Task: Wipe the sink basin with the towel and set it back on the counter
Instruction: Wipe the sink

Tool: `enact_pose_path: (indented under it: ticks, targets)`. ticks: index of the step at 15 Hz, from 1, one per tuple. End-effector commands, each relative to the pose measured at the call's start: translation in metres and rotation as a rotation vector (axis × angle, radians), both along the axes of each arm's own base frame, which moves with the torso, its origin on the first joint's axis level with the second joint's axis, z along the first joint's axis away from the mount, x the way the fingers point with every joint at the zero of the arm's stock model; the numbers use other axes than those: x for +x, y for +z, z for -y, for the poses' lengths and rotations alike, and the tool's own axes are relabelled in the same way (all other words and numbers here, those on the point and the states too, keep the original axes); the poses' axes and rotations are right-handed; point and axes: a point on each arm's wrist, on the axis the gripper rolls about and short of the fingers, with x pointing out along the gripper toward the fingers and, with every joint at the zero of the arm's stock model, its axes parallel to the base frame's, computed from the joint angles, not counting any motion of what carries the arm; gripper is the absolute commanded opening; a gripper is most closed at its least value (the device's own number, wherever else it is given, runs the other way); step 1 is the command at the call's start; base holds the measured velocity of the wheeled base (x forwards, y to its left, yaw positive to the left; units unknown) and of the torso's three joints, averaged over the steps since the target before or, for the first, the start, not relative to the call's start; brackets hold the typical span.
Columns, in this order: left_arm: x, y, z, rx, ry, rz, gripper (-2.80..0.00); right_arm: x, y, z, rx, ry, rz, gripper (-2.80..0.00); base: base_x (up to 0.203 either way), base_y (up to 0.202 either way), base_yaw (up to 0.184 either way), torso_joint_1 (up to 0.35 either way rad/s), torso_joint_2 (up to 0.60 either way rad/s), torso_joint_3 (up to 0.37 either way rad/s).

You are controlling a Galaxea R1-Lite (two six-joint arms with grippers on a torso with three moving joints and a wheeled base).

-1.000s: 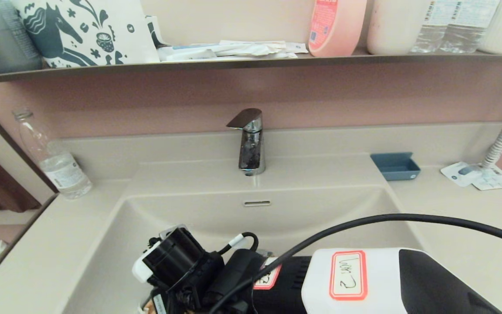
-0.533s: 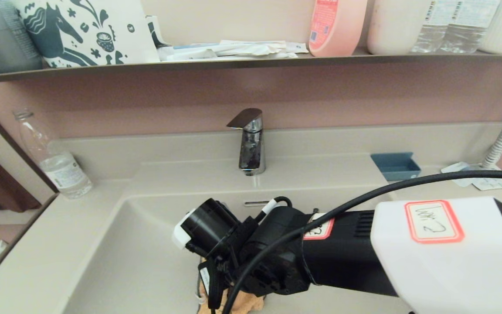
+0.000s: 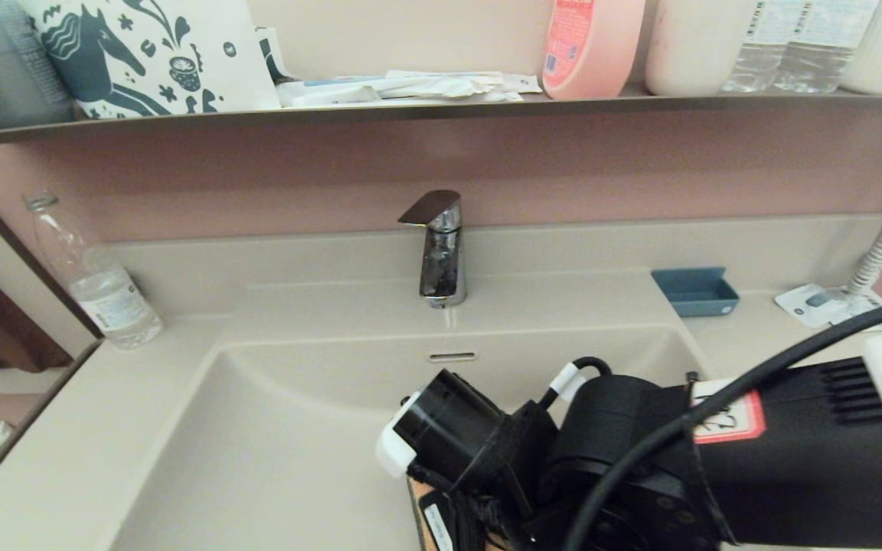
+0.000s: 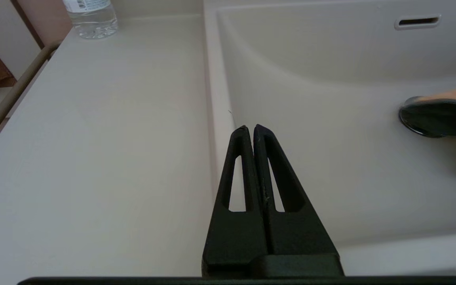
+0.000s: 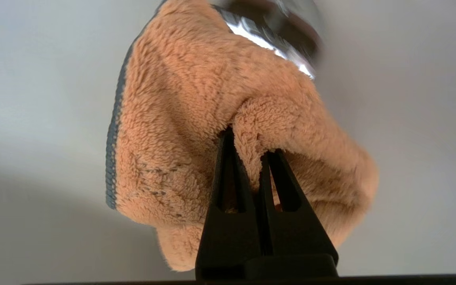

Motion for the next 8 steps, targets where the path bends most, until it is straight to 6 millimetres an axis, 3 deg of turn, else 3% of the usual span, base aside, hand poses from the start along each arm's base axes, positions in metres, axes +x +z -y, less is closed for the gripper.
enact_pose_path:
  ticks: [1,4,8]
  targets:
    - [0.0,0.0,0.0,0.0,0.0,-0.001,-2.8,-0.014,0.028,0.023,0.043,-0.002,0.026,-2.8,0.0,0.0,0.0,0.0,0.0,0.0]
    - [0.0,0.0,0.0,0.0,0.001,-0.001,-2.8,-0.026,0.057,0.067,0.09,-0.031,0.06,-2.8,0.0,0.0,0.0,0.0,0.0,0.0]
    - [0.0,0.0,0.0,0.0,0.0,-0.001,-2.8,-0.006,0.099,0.136,0.171,-0.19,0.17,-2.8,0.0,0.0,0.0,0.0,0.0,0.0]
